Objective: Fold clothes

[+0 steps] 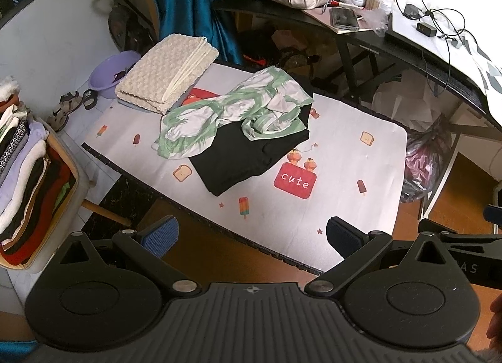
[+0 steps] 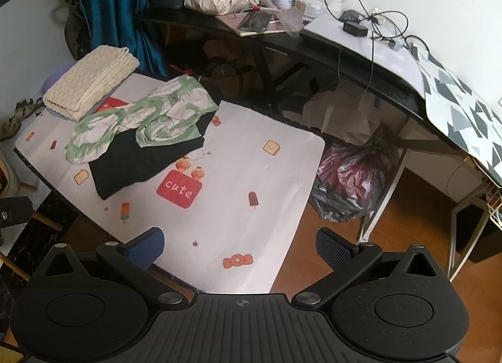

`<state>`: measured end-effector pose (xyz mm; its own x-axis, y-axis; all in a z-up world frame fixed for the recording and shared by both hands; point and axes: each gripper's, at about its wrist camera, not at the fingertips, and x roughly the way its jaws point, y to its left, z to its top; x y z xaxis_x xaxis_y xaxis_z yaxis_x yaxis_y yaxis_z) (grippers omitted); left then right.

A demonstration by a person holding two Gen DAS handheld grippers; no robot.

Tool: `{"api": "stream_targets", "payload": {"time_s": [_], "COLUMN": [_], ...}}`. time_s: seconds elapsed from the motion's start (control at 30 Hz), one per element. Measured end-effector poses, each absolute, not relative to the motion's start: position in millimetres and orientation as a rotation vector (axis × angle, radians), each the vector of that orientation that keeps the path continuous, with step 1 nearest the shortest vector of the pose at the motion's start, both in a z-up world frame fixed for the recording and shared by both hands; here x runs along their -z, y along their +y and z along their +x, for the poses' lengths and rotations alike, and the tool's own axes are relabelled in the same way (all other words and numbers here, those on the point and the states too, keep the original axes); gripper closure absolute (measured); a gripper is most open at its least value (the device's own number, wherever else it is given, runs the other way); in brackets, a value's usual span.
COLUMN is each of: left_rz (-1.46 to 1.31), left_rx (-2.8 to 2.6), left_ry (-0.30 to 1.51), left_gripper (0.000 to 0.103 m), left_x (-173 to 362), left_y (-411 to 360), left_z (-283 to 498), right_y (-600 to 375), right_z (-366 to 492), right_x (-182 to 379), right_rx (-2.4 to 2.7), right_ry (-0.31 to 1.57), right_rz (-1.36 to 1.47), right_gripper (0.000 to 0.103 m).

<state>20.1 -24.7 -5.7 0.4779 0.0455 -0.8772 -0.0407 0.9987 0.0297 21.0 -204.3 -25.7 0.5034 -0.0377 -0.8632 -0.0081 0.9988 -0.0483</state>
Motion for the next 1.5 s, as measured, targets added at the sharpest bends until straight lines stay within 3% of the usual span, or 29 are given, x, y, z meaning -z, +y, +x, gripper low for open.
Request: {"api": "stream_targets", "payload": {"time_s": [0.3,0.6,0.8,1.13,1.3,1.5], "left_rz": [0.01,-0.016,-0.041,-0.103,-0.127,0.072], "left_rx": [-0.045,-0.017,0.042,0.193,0.205,0.134], "left_ry": [1.103,1.173,1.211,1.184,1.157,1.204], "left_gripper": [0.001,0.001,0.001,0.001,0.001,0.001], "left_x": [14.8,34.1,51.7,63.7,109.8,207.4], "left_y": [-23.1,4.9,34.5,104.5,155.8,190.8], "left_z": [28.7,52.1,99.5,203.7,249.8,282.8], "right_y": [-209.9,-228.3,-227.6,-141.6,-110.3,-86.9], "right_z": [34.8,57.4,83.9,183.2,228.8,267.0], "right_x": [35.8,28.4,27.6,21.3,44.4,129.7], "right_rx": [0.031,0.006,0.087,0.11,0.15,0.208], "right_ry": [1.07,0.979,0.833,0.873,0.933,1.065], "right_rz": [0.006,0.266,0.361,0.259,0.244,0.166], "right_gripper": [0.001,0.001,0.001,0.001,0.001,0.003]}}
